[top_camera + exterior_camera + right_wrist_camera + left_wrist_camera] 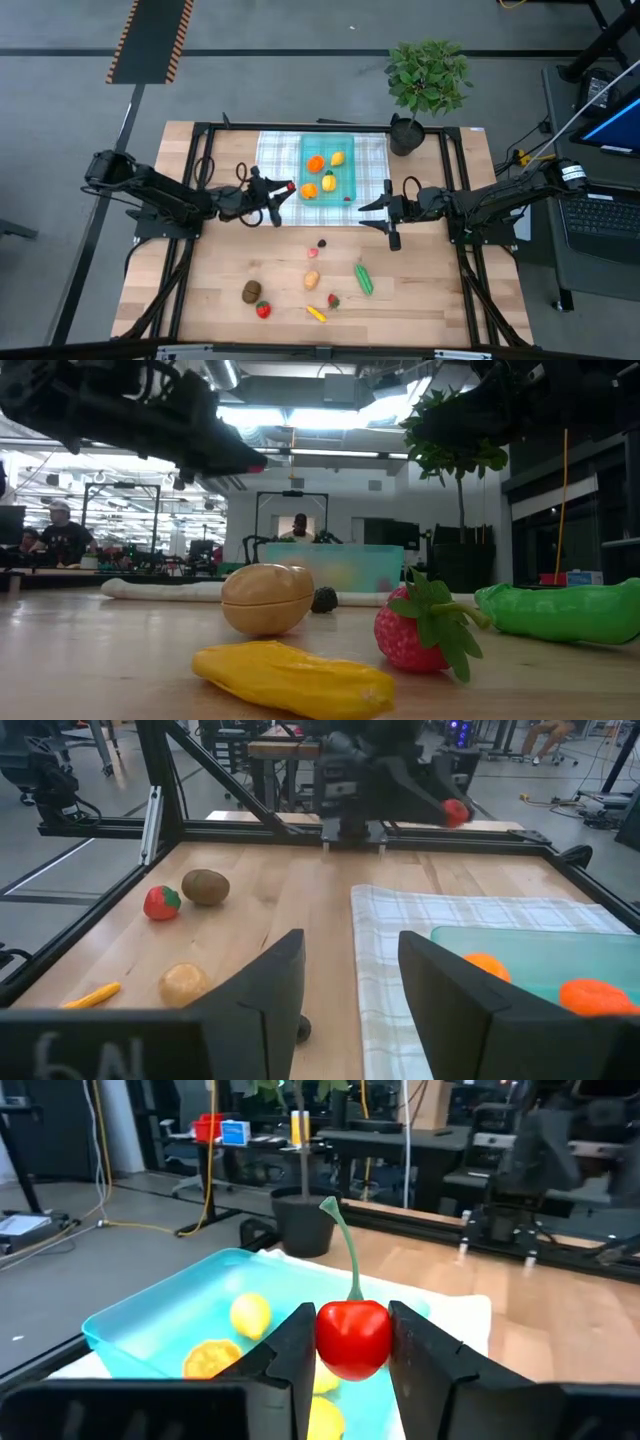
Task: Pick and placing Produce into tupperware
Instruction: Put the red cherry into the green bin, then put the green peas into the green bin
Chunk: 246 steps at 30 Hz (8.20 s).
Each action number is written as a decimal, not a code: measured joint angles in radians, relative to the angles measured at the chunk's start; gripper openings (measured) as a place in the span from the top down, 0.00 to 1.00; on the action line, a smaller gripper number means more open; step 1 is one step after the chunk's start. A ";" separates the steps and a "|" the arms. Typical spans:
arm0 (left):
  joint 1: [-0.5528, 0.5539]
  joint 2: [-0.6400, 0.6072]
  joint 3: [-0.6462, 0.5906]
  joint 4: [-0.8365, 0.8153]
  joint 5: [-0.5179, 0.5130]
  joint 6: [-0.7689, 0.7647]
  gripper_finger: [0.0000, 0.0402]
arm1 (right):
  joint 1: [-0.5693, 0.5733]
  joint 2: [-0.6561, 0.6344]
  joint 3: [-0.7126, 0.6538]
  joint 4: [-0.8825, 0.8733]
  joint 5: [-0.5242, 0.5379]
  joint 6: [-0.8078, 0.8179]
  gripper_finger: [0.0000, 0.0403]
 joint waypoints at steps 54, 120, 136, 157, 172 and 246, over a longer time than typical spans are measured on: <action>0.453 0.129 0.523 -0.713 0.430 0.027 0.74 | 0.000 0.000 0.000 -0.008 0.000 -0.003 0.59; 0.555 0.554 0.892 -1.053 0.415 0.142 0.56 | 0.000 0.000 0.000 -0.043 0.000 -0.003 0.59; 0.448 0.422 0.870 -1.086 0.438 0.168 0.61 | 0.000 0.000 0.000 -0.116 0.000 0.102 0.59; -0.087 -0.241 0.154 -0.568 0.316 0.051 0.71 | 0.095 -0.047 0.000 -0.217 0.105 0.129 0.59; -0.405 -0.258 0.041 -0.431 0.040 0.033 0.76 | 0.444 -0.085 0.001 -0.364 0.497 0.344 0.59; -0.643 -0.258 0.037 -0.490 0.039 0.006 1.00 | 0.540 0.806 1.081 -1.567 0.320 1.622 0.59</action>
